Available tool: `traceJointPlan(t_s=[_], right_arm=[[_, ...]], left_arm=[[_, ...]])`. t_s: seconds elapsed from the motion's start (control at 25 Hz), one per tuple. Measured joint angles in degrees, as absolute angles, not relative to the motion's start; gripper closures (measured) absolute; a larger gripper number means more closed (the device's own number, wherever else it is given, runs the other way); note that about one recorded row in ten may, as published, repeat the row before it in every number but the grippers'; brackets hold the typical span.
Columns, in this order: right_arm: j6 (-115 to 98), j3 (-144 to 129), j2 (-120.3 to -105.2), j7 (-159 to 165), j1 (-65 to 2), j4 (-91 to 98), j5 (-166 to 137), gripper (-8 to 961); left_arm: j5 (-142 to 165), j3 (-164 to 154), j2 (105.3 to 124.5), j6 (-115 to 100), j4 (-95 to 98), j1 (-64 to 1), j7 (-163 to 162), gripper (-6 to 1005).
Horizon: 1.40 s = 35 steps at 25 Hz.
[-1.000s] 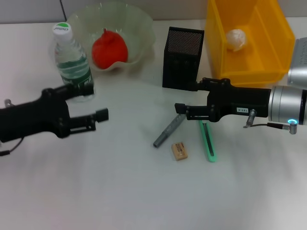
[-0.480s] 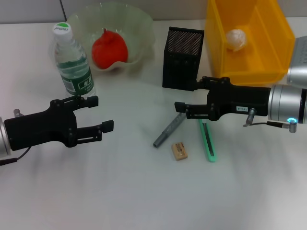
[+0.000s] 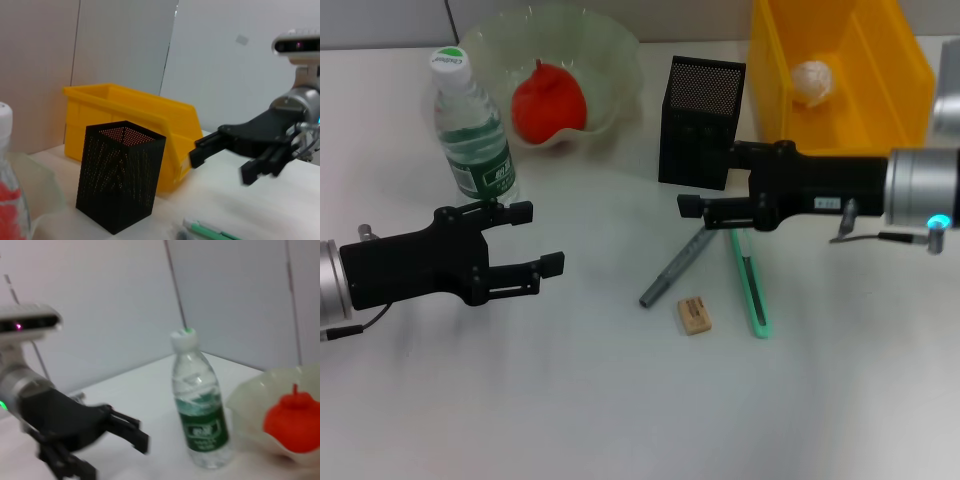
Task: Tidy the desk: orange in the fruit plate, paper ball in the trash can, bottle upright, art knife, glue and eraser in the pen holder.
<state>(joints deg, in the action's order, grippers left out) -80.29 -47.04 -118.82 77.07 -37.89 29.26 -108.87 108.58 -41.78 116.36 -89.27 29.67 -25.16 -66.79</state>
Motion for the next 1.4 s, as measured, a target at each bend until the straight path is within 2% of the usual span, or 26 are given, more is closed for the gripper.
traceJointPlan(t_s=[0.16, 0.36, 0.56, 0.8, 1.12, 1.4], right_arm=[[-87.2, -48.7, -118.92, 89.0, -38.0, 39.3, -112.1, 159], [-91.5, -54.8, -118.29, 106.1, -39.1, 53.1, -117.0, 159], [-94.7, -59.0, -118.31, 120.7, -44.0, 62.3, -129.3, 159], [-96.6, -62.5, -118.24, 134.7, -52.5, 62.6, -143.1, 159], [-96.4, -66.4, -118.93, 144.8, -60.3, 54.8, -154.3, 159], [-94.2, -71.7, -119.24, 148.8, -62.6, 50.0, -156.0, 159]], left_arm=[[108.6, -41.8, 116.41, -89.0, 29.7, -25.5, -66.8, 158], [108.7, -41.8, 116.45, -88.9, 29.7, -25.6, -66.8, 158], [108.7, -41.8, 116.45, -89.2, 29.7, -25.6, -66.8, 158], [108.7, -41.8, 116.79, -89.1, 29.7, -25.5, -66.7, 157], [108.7, -41.8, 117.18, -89.0, 29.7, -25.5, -66.2, 157], [108.7, -41.8, 117.25, -88.9, 29.7, -25.4, -66.2, 157]])
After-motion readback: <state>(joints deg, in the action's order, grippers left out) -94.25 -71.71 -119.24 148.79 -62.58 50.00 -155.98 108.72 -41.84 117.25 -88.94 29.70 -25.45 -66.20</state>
